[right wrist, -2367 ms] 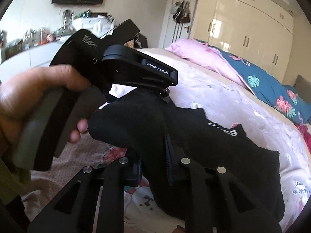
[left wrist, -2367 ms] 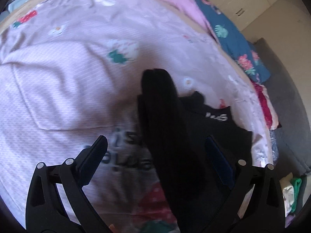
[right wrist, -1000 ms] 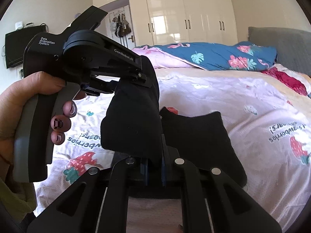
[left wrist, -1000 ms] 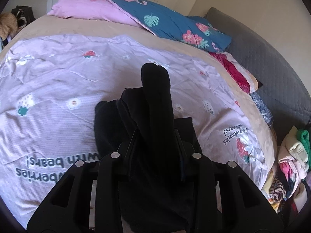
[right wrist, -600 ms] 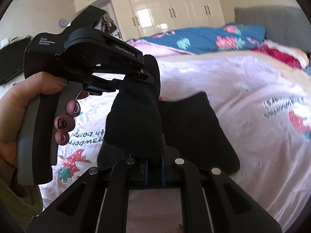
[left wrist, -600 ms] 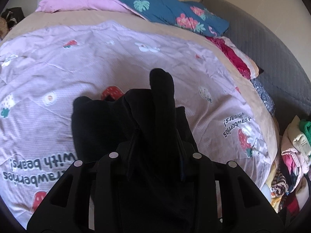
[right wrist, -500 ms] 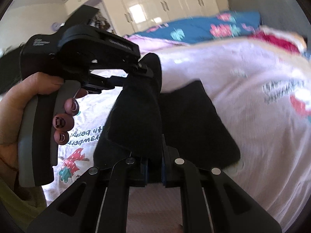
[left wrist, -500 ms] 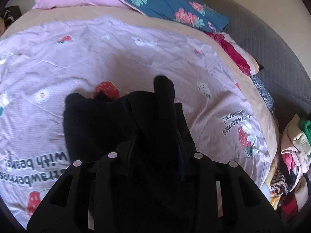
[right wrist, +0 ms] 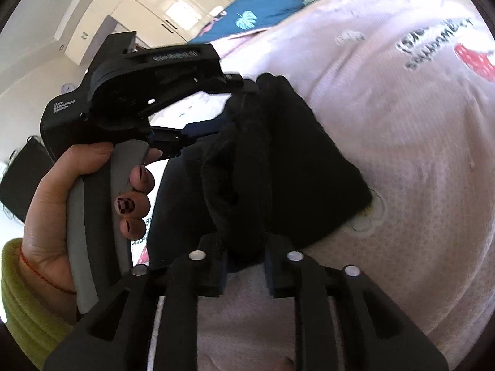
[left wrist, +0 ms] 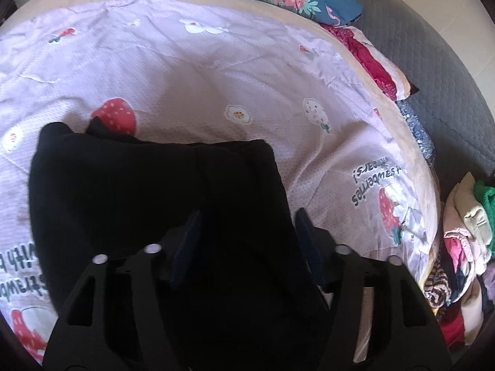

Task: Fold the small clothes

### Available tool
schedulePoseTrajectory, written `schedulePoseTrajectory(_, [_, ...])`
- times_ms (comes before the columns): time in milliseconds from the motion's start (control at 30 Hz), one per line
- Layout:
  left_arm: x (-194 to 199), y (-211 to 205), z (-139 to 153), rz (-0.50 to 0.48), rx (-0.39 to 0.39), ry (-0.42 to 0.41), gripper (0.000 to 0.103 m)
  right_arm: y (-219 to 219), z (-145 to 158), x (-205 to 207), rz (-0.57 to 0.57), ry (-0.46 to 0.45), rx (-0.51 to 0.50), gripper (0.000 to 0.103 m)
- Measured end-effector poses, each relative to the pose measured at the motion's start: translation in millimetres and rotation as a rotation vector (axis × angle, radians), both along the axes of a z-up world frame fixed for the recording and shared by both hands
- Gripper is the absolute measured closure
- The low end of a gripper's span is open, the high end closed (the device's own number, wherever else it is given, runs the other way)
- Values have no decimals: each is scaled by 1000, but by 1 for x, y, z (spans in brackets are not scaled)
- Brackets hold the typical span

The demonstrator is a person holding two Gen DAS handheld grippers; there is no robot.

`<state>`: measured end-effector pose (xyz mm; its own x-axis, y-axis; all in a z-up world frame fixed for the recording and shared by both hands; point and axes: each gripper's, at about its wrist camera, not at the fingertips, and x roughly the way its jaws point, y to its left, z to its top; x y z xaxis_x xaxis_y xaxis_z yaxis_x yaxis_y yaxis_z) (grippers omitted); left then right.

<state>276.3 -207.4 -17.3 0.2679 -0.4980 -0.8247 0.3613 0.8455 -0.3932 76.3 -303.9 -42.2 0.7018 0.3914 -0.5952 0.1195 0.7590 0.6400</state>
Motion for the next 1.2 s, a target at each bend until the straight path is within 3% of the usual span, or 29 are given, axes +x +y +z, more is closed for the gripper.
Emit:
schedulePoseTrajectory(100, [0, -4, -2, -21, -34, 4, 28, -4, -2, -4, 7, 18, 18, 71])
schedulePoseTrajectory(200, [-2, 2, 3, -19, -85, -6, 28, -8, 0, -4, 56, 27, 42, 54])
schedulePoseTrajectory(267, [-6, 17, 12, -3, -145, -20, 27, -12, 7, -7, 63, 25, 33, 37])
schedulePoseTrajectory(400, [-16, 52, 30, 43, -156, -96, 26, -32, 39, -15, 30, -46, -37, 35])
schedulePoseTrajectory(533, [-29, 88, 32, 117, -87, -163, 26, -37, 67, 16, 94, -95, -135, 35])
schedulePoseTrajectory(667, [-46, 107, 17, 154, 13, -206, 26, -35, 70, 80, 168, -13, -214, 34])
schedulePoseTrajectory(833, [-55, 116, 0, 152, 48, -191, 26, -29, 53, 136, 216, 134, -260, 34])
schedulePoseTrajectory(900, [-57, 118, -3, 145, 57, -192, 26, -26, 43, 152, 238, 170, -230, 36])
schedulePoseTrajectory(933, [-57, 117, -4, 141, 58, -192, 26, -22, 38, 151, 243, 182, -226, 43])
schedulePoseTrajectory(967, [-58, 116, -5, 136, 63, -191, 26, -22, 36, 153, 246, 188, -231, 56])
schedulePoseTrajectory(1000, [-59, 115, -7, 128, 66, -190, 26, -17, 34, 155, 263, 187, -247, 61])
schedulePoseTrajectory(1067, [-62, 112, -7, 119, 76, -198, 26, -7, 33, 161, 271, 173, -295, 87])
schedulePoseTrajectory(1200, [-64, 107, -3, 98, 92, -210, 26, 10, 51, 161, 331, 71, -372, 92])
